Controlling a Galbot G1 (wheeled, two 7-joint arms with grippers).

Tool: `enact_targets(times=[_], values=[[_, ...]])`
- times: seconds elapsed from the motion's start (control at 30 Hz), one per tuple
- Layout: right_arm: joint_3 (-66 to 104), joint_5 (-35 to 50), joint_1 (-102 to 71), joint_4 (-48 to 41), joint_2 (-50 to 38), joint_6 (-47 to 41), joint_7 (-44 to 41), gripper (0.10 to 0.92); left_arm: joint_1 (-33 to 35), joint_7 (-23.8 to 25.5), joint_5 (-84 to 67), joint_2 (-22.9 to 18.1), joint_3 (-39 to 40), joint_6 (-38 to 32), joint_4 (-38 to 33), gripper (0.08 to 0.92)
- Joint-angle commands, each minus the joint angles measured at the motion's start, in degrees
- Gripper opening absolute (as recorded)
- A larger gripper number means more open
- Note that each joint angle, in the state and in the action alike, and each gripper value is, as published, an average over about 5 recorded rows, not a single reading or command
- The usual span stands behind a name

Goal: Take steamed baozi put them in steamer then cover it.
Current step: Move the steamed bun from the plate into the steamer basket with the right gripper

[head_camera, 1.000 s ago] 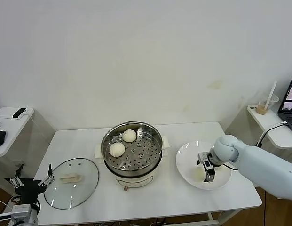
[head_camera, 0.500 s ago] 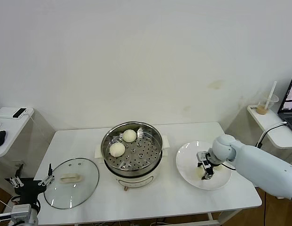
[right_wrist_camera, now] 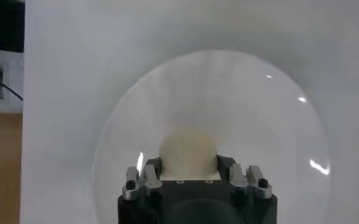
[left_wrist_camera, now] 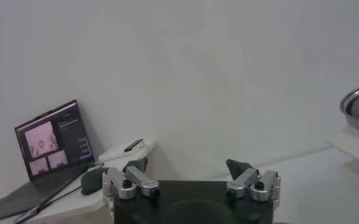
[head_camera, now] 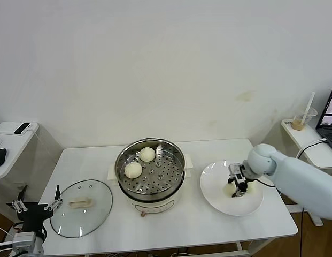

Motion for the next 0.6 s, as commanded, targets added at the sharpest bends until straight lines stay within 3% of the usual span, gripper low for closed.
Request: enact_targets(times=[0.03,0.33,0.6], values=[[-2.67,6.12,17.23,3.01,-3.84,1.45,-3.49,0.577,0.04,0.03,-0.47,0.15,0.41,0.0,0.05,0.823],[-12.74,16.17,35.64,2.6,6.03,-0.26,-1.25,0.578,0.2,-0.04,-0.71,0.03,0.8,0.0,0.26,0.823],[-16.16,19.89,39.06,1.3,19.19,-0.49,1.33,0.585,0.44,-0.07,-0.85,-0.17,-0.57,0.01,0.27,0.823]])
